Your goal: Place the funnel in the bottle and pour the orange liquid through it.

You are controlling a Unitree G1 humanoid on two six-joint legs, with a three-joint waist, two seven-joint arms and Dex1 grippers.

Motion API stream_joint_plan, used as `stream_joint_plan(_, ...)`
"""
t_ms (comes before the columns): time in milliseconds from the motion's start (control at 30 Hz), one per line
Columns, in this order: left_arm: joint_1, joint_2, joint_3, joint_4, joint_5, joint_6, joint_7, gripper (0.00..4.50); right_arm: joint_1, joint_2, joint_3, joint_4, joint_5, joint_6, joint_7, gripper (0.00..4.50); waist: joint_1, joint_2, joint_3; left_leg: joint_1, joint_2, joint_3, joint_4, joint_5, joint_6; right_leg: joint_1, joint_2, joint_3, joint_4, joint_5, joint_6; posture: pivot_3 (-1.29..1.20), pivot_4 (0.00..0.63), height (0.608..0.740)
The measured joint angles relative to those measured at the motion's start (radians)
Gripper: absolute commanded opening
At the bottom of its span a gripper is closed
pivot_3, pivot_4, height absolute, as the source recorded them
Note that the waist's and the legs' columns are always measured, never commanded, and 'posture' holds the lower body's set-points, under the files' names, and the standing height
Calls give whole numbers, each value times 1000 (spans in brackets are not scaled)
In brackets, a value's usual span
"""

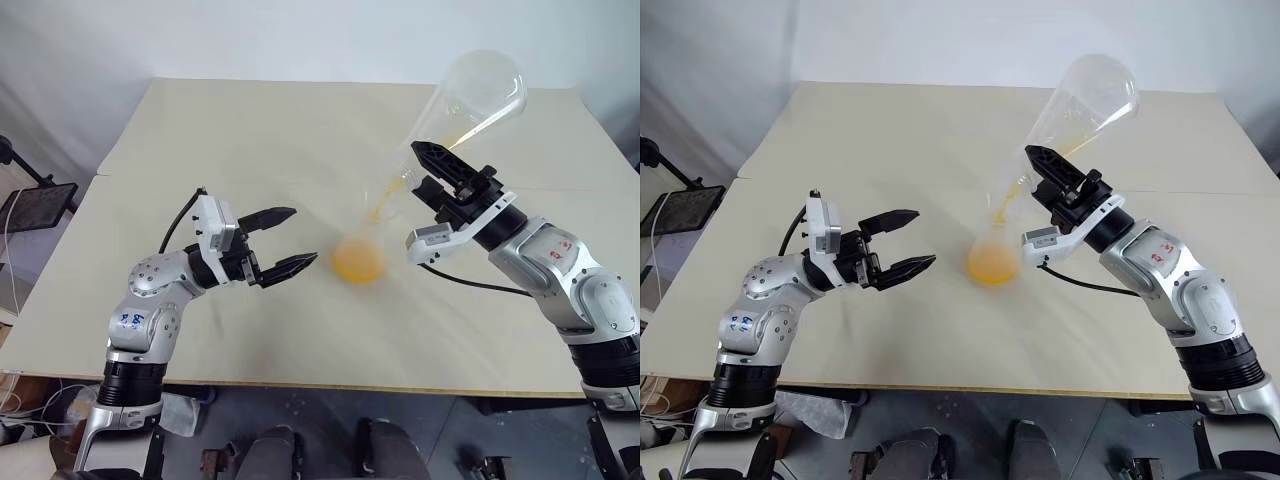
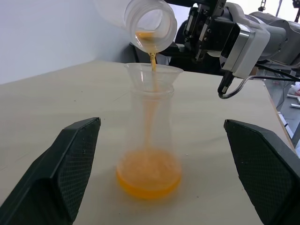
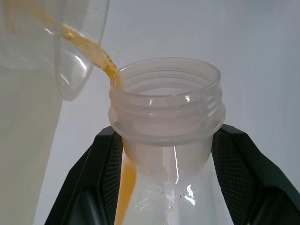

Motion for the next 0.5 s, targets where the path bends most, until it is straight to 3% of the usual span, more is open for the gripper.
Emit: stream_joint_plan(500,1,-2,0,1,0,-6,-1,4500,1,-14,0,11,-13,-16,-18,2395,0,0,0,0,0,0,0,0,0,0,0,0,0,0,0,0,150,740)
